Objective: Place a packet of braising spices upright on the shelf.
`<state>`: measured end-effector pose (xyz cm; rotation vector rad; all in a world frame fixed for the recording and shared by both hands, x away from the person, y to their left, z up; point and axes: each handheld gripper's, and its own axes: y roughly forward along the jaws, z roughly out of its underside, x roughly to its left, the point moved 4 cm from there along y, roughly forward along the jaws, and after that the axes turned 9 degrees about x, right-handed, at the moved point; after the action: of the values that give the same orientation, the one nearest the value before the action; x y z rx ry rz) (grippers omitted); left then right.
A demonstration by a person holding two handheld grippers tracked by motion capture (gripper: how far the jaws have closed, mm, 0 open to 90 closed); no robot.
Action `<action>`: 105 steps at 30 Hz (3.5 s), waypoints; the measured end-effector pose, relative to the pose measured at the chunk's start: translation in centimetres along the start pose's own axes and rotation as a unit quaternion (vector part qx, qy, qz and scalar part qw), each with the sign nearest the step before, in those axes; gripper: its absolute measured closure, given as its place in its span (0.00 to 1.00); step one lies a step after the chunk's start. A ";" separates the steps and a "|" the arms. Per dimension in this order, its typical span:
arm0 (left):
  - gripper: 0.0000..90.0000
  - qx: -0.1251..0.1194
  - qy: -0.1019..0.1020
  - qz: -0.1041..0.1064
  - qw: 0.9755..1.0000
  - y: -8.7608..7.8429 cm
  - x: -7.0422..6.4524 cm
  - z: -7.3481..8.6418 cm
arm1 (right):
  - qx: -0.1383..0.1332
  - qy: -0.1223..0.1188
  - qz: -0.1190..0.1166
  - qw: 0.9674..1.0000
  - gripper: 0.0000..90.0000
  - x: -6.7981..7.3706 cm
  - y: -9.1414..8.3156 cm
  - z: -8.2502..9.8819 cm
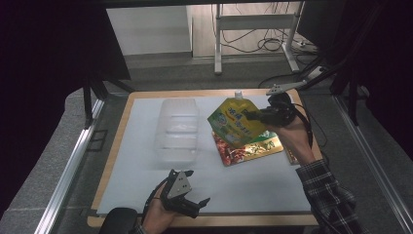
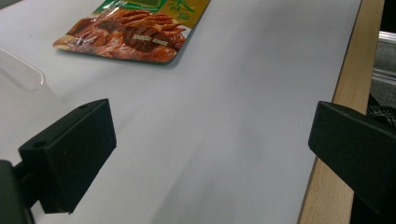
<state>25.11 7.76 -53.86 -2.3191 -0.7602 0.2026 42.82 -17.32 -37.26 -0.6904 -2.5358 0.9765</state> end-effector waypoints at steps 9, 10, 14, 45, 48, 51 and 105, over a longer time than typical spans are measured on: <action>0.01 -0.004 -0.007 -0.002 1.000 0.0 0.2 0.0 | 0.005 -0.014 -0.001 1.000 0.99 -0.4 1.6 -2.1; 0.01 -0.004 -0.008 -0.002 1.000 0.0 0.3 0.0 | 0.005 -0.015 0.000 1.000 0.99 -0.4 1.7 -2.3; 0.01 -0.003 -0.011 -0.003 1.000 0.0 0.5 0.1 | 0.006 -0.018 0.003 1.000 0.99 -0.7 2.3 -3.0; 0.01 -0.007 -0.037 0.017 0.999 0.1 1.9 0.5 | 0.013 -0.025 0.021 0.999 0.99 -2.0 6.6 -8.2; 0.01 -0.004 -0.032 0.022 0.999 0.4 1.6 0.4 | 0.008 -0.023 0.020 1.000 0.99 -1.9 7.2 -9.0; 0.01 -0.004 -0.029 0.023 0.999 0.5 1.4 0.4 | 0.006 -0.025 0.020 0.999 0.99 -1.8 7.6 -9.5; 0.00 -0.050 -0.039 0.029 0.998 -0.6 1.7 0.0 | 0.081 -0.086 0.010 0.993 0.98 1.0 17.8 -16.1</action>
<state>26.24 9.03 -53.36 -2.4409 -0.7580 0.2871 55.13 3.31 -38.09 -0.6087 -2.5609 1.2828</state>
